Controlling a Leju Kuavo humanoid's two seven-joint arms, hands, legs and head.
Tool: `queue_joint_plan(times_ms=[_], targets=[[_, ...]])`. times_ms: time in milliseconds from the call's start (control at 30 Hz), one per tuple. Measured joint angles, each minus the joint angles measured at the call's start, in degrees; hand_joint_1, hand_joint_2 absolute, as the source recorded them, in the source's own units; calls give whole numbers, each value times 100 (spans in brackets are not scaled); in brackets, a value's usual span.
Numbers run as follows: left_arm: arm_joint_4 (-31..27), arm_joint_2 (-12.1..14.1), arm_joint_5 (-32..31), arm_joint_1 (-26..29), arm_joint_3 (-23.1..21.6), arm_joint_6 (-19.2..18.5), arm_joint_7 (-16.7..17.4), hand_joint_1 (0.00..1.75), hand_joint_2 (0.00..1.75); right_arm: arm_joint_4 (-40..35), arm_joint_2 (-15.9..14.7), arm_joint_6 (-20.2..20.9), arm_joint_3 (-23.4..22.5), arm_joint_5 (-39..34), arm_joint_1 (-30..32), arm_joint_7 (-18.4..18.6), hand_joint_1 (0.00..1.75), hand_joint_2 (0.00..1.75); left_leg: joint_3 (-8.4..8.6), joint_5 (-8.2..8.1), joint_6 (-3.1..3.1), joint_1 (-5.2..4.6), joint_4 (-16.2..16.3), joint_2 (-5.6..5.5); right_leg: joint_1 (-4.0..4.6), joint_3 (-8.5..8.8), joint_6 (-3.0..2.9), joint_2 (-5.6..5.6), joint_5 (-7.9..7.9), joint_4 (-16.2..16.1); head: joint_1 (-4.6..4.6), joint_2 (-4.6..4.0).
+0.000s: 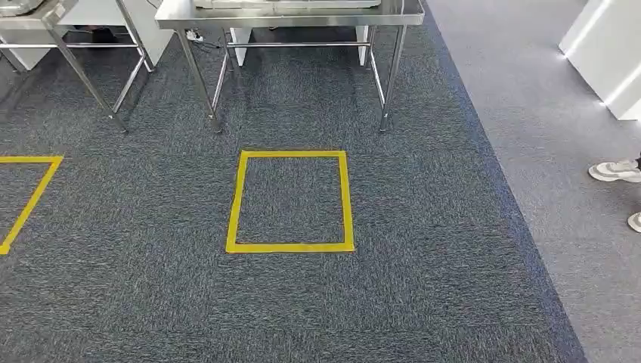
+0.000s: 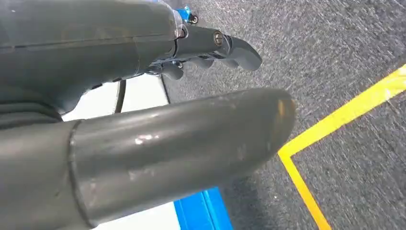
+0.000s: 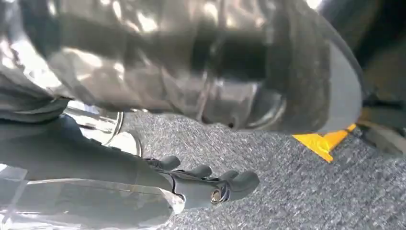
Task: Take the parts from the cabinet and place them on the table.
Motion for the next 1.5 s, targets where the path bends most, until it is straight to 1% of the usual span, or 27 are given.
queue_joint_plan(times_ms=[33,67,100,133,167,200,267,300,333,367,400,433,467,500,533,567,600,633,667,700,733,767,800,900,1033,1467,1500], targets=[[0,-4,2,3,0,-5,0,0,0,0,0,0,0,-4,0,0,0,0,31,-41,-46,32,17,-6,-39,102,44,-4,220,-256,2,0],[0,-11,7,2,0,-4,0,0,0,0,-4,0,0,-4,-4,0,0,0,76,-99,-102,74,49,-16,-80,350,95,-21,529,-755,2,0],[0,-13,0,0,0,6,7,0,0,0,-7,-2,0,-7,-8,0,0,0,119,-179,-158,105,107,-22,-126,613,143,-41,785,-1289,2,0],[2,-2,-4,1,0,24,20,0,0,2,-4,0,2,-9,-5,2,0,0,112,-245,-233,96,145,-22,-98,674,174,-22,581,-1362,4,0],[7,2,-4,-15,0,41,39,0,0,11,9,2,15,-13,-13,2,0,0,92,-316,-304,75,235,-16,-65,675,66,-4,561,-1398,2,0],[7,0,-4,-28,0,39,48,0,0,11,9,0,22,-13,-27,2,0,0,101,-318,-326,75,205,-16,-56,642,-23,-6,522,-1344,-2,0],[7,-4,-4,-35,0,50,96,0,0,11,-2,-4,24,-17,-27,17,0,0,135,-327,-378,101,150,-20,-27,625,-123,-3,460,-1297,-4,0],[7,-7,-4,-38,0,52,116,0,0,2,-13,-7,26,-20,-39,20,0,0,181,-372,-408,125,135,-19,-33,660,-188,1,445,-1315,-9,0],[7,-4,-4,-46,0,57,124,0,0,2,-13,-5,26,-22,-34,20,0,0,143,-466,-392,131,296,-14,-29,688,-224,-8,428,-1330,-6,0],[7,-4,-4,-56,0,68,127,0,0,2,-11,-4,31,-22,-37,20,0,0,-96,-675,-369,121,746,-12,-14,705,-251,-19,411,-1332,-9,0],[7,-4,-4,-58,0,74,140,0,0,2,-7,-4,41,-22,-40,20,0,0,-407,-891,-360,92,1279,-12,2,708,-272,-23,398,-1332,-7,0],[7,-4,-4,-47,0,85,142,0,0,2,-4,-4,50,-24,-40,20,0,0,-770,-1082,-349,66,1867,-13,29,712,-301,-23,379,-1332,-7,-2],[7,-2,-2,-30,0,103,144,0,0,2,-4,-4,52,-28,-40,20,0,0,-1024,-1135,-328,44,2222,-13,59,725,-319,-21,367,-1332,-9,0],[7,-4,-2,-12,0,105,144,0,0,2,-4,-4,52,-28,-35,24,0,0,-1198,-1017,-283,15,2346,-13,90,753,-340,-17,351,-1332,-7,0],[7,-4,-4,-6,0,109,142,0,0,2,-4,-4,52,-28,-28,35,0,0,-1217,-741,-221,-17,2156,-13,122,791,-353,-10,334,-1332,-9,0],[7,-4,-2,-8,0,107,140,0,0,2,-4,-2,52,-28,-24,37,0,0,-1133,-401,-153,-52,1770,-14,151,831,-364,-9,316,-1333,-7,0],[7,2,-2,-10,0,96,116,0,0,2,-4,0,52,-28,-28,37,0,0,-997,-60,-67,-100,1293,-14,177,875,-366,-4,299,-1335,-7,0],[7,15,-2,-14,0,74,87,0,0,2,0,2,55,-28,-26,37,0,0,-897,119,48,-166,927,-12,173,886,-367,-3,290,-1350,-7,0],[9,46,-2,-19,0,61,83,0,0,13,35,18,57,-31,-21,37,0,0,-890,75,97,-181,894,8,217,892,-344,-7,288,-1346,-2,0],[11,32,-2,-35,0,48,74,0,0,11,24,13,57,-31,-30,44,0,0,-851,71,80,-201,741,6,180,858,-310,5,309,-1349,-7,0],[9,26,-4,-32,0,48,72,0,0,11,20,15,57,-31,-43,44,0,0,-853,107,-100,-177,703,4,214,841,-333,0,291,-1340,-7,0],[9,26,-4,-28,0,48,72,0,0,13,20,17,57,-31,-41,44,0,0,-855,103,-118,-188,705,-4,179,841,-335,-7,301,-1347,-5,0],[9,26,-2,-17,0,44,70,0,0,13,20,17,57,-31,-29,48,0,0,-855,98,-71,-202,705,-16,175,848,-317,-17,306,-1352,-9,0],[9,24,0,-12,0,48,68,0,0,13,20,15,57,-31,-23,50,0,0,-858,106,-62,-206,705,-17,169,869,-280,-16,329,-1386,-7,-2],[9,9,7,-28,0,48,66,0,0,13,18,0,57,-31,-23,50,0,0,-856,108,-33,-207,705,-16,168,888,-254,-10,346,-1418,-7,0],[11,9,44,-26,0,68,116,0,0,13,18,-7,59,-31,-23,50,0,0,-856,98,-17,-210,708,-16,149,895,-241,-10,349,-1438,-7,0],[9,11,44,-26,0,76,140,0,0,13,18,-7,59,-31,-22,50,0,0,-859,90,-4,-234,732,-14,137,898,-217,-7,361,-1452,-7,0]])
